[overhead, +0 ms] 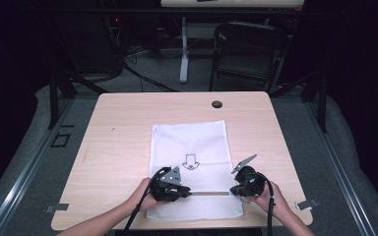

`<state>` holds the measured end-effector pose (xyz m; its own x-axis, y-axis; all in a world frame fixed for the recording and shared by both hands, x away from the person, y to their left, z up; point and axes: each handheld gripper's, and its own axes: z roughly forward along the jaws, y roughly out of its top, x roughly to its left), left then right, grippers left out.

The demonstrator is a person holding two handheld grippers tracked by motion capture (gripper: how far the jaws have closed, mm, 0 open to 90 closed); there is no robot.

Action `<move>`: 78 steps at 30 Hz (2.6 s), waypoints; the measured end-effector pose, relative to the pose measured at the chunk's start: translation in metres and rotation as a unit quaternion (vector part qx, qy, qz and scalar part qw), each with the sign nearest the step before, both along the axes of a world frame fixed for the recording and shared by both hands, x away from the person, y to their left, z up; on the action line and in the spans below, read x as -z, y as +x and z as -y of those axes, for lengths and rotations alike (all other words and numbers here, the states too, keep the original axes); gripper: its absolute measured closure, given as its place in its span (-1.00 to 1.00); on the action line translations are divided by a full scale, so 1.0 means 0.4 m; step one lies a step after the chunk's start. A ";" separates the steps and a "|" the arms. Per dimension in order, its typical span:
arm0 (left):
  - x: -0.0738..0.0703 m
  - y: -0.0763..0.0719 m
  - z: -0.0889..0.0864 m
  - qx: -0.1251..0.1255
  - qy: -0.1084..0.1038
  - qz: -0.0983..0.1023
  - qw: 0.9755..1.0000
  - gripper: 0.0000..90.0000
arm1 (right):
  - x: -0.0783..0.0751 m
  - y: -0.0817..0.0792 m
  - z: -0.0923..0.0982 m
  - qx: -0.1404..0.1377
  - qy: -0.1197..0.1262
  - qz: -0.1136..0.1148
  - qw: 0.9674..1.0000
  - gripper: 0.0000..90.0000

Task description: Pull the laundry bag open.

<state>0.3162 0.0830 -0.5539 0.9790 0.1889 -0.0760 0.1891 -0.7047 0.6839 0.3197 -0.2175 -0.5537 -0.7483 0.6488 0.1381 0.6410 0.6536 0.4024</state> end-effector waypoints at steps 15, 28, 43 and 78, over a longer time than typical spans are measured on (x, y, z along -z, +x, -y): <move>-0.010 -0.008 -0.036 -0.003 -0.001 0.002 1.000 0.83 | -0.001 0.000 -0.001 0.001 -0.002 0.000 1.000 1.00; -0.015 -0.008 -0.068 -0.011 0.005 0.001 1.000 0.83 | 0.000 0.000 0.000 0.004 0.002 -0.001 1.000 1.00; -0.013 0.002 -0.077 -0.009 0.012 -0.001 1.000 0.83 | -0.001 -0.001 -0.001 0.013 -0.001 -0.006 1.000 1.00; -0.019 -0.002 -0.146 -0.024 0.007 -0.011 1.000 0.83 | -0.001 -0.001 -0.002 0.016 0.001 -0.007 1.000 1.00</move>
